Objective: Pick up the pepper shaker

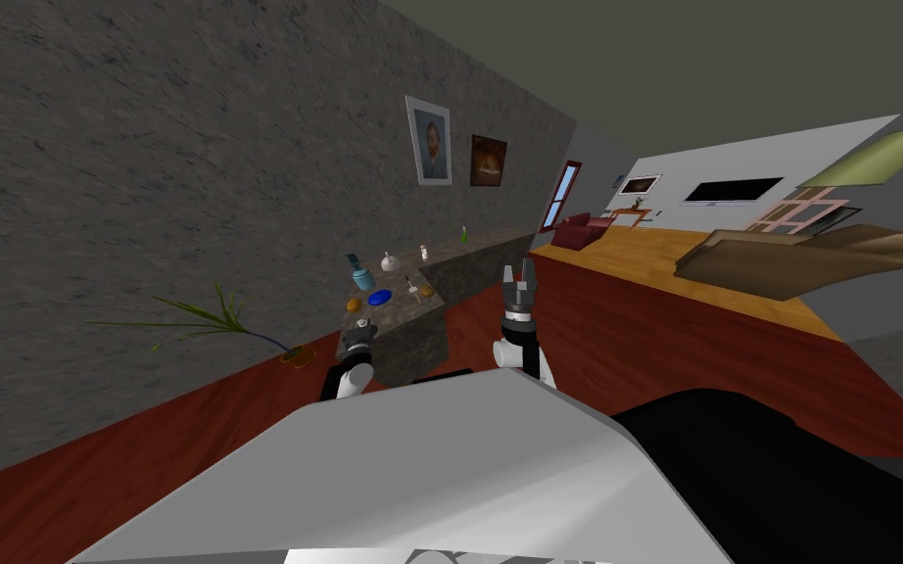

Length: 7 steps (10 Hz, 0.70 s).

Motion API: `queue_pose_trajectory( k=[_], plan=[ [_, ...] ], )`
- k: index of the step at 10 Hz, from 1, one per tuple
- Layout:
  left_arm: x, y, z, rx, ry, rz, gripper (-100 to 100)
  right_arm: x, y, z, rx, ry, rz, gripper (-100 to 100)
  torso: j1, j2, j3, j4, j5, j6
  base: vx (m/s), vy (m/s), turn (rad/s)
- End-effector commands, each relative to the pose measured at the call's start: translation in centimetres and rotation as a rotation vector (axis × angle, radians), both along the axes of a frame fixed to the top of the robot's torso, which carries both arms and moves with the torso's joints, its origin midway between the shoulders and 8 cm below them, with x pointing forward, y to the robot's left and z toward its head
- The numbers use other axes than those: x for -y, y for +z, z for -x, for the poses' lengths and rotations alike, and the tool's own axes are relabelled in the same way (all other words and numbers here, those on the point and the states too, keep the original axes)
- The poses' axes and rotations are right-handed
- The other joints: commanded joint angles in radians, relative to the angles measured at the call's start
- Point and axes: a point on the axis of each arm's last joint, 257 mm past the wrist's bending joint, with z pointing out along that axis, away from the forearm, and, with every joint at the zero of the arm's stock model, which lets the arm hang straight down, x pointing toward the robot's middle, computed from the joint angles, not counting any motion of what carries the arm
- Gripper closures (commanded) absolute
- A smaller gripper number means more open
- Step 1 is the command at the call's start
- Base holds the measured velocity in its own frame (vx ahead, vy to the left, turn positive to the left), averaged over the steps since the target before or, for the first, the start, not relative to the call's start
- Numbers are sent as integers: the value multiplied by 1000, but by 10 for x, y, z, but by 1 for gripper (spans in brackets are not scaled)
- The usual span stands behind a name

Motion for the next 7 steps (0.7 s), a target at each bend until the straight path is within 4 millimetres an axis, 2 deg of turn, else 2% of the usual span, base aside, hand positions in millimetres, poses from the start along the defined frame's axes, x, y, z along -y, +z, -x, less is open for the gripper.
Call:
queue_pose_trajectory(
  k=[1, 3, 6, 7],
  plan=[
    [13, 15, 9, 46, 2, 2, 100, 0, 0, 0, 0, 0, 0, 0, 0, 0, 0, 0, 0, 0, 17, 38, -52],
    [20, 19, 11, 62, -10, 4, 100, 0, 0, 0, 0, 0, 0, 0, 3, 0, 0, 1, 0, 0, 21, 48, -17],
    [20, 20, 10, 70, -12, 18, 100, 0, 0, 0, 0, 0, 0, 0, 0, 0, 0, 0, 0, 0, 3, 4, 2],
    [20, 20, 11, 72, -12, 23, 0, 0, 0, 0, 0, 0, 0, 0, 0, 0, 0, 0, 0, 0, 0, 0, 0]
  ],
)
